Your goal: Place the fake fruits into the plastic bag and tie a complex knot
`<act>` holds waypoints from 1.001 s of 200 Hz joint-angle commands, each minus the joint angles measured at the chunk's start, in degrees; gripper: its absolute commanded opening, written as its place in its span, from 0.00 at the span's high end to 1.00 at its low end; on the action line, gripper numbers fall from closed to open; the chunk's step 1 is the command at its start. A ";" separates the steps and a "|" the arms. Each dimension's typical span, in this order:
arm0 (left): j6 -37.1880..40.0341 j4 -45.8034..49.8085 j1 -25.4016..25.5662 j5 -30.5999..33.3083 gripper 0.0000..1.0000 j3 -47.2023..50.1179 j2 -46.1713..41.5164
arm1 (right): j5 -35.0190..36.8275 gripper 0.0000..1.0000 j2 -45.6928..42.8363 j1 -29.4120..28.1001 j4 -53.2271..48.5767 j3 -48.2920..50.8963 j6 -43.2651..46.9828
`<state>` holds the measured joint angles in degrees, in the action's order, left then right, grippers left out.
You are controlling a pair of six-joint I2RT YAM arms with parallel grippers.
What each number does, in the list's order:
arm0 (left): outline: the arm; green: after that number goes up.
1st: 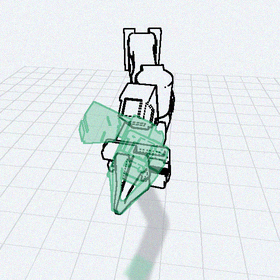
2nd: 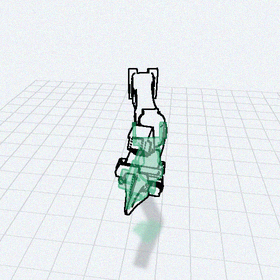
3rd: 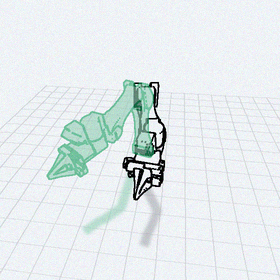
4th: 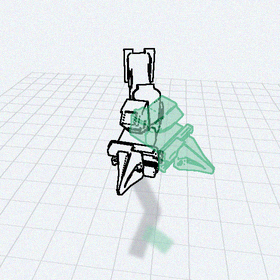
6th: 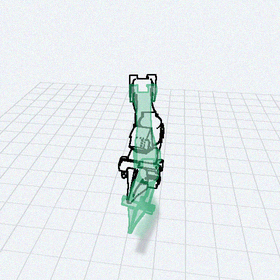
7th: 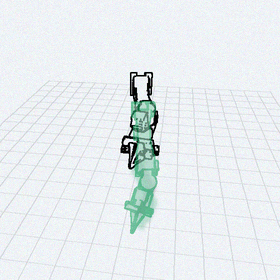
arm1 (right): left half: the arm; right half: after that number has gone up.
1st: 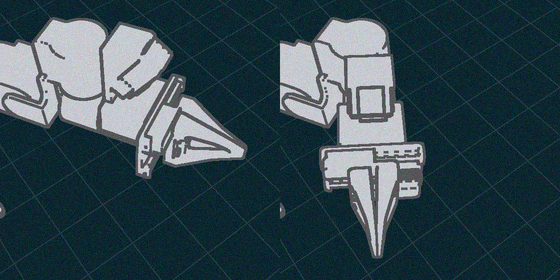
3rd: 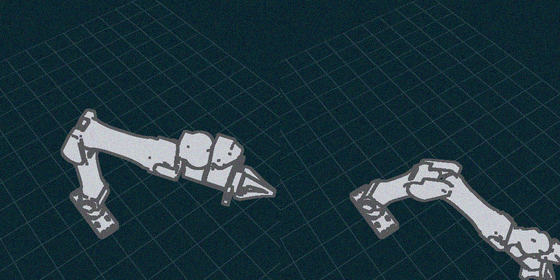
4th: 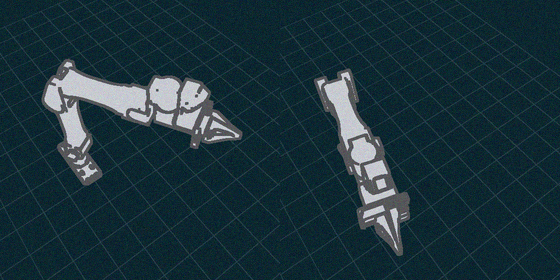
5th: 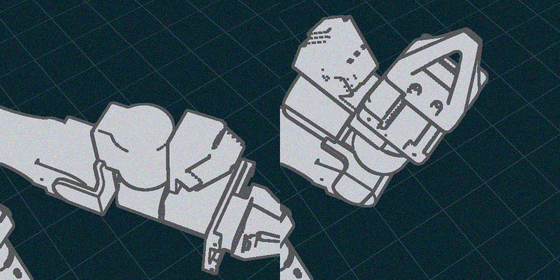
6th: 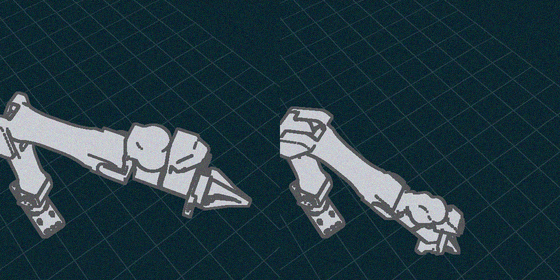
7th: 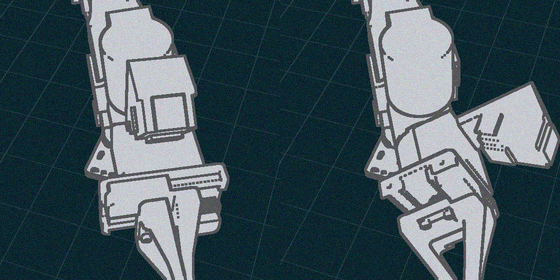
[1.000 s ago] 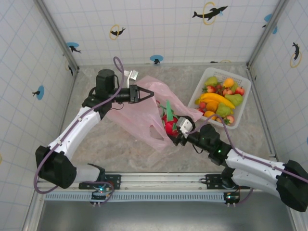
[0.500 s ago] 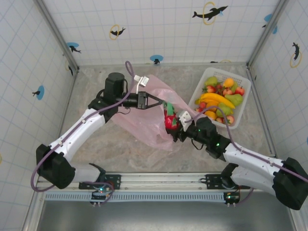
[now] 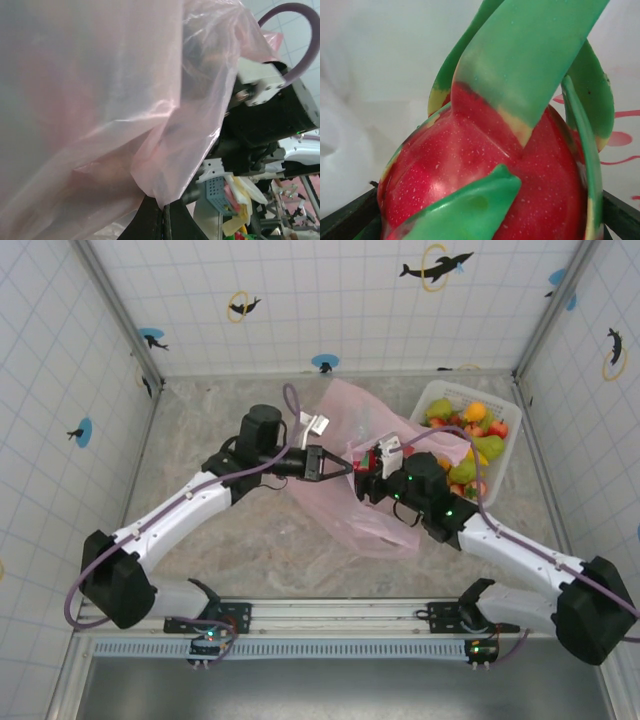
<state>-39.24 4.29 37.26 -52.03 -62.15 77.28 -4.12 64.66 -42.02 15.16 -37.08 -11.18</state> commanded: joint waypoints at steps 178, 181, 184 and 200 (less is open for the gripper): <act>-16.64 -12.97 -3.67 12.28 1.00 8.32 -3.45 | 0.81 0.04 16.16 -3.54 -6.34 -8.08 -3.68; -16.53 -12.70 -3.72 12.22 1.00 8.36 -3.52 | 0.70 0.04 16.14 -3.55 -6.66 -8.16 -3.55; -16.36 -12.40 -3.76 12.20 1.00 8.36 -3.53 | 0.51 0.03 16.03 -3.56 -7.05 -8.22 -3.43; -15.43 -10.62 -4.20 12.70 1.00 8.39 -4.04 | 0.08 0.00 15.52 -3.67 -8.91 -8.77 -3.15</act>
<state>-55.53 -8.10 33.69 -39.81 -54.24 74.98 -3.33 83.13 -45.58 7.79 -42.22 -15.11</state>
